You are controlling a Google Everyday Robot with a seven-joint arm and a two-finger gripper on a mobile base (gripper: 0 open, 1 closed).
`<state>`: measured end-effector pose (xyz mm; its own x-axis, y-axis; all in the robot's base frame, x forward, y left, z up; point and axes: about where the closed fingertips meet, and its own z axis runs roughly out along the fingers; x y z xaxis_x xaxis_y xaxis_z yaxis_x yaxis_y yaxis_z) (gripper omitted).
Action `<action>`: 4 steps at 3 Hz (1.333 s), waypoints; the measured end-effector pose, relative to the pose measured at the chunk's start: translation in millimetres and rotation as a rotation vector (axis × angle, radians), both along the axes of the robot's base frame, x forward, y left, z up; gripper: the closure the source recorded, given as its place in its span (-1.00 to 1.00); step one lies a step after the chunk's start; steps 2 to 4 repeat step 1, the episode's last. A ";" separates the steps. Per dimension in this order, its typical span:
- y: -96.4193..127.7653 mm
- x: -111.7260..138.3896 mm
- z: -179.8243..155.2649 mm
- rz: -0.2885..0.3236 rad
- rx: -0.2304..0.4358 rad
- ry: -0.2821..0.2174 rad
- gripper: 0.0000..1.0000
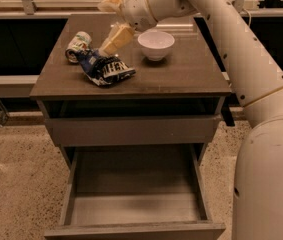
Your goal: Pick blue chip bag from middle drawer and place on counter
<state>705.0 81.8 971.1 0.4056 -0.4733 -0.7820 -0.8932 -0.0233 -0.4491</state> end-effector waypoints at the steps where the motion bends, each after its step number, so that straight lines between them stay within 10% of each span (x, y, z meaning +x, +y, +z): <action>1: 0.5 -0.1 -0.3 0.001 0.000 0.000 -1.00; 4: 0.5 -0.1 -0.3 0.001 0.000 0.000 -1.00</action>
Offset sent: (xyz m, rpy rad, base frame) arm 0.0000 0.0000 0.0000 0.0000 0.0000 0.0000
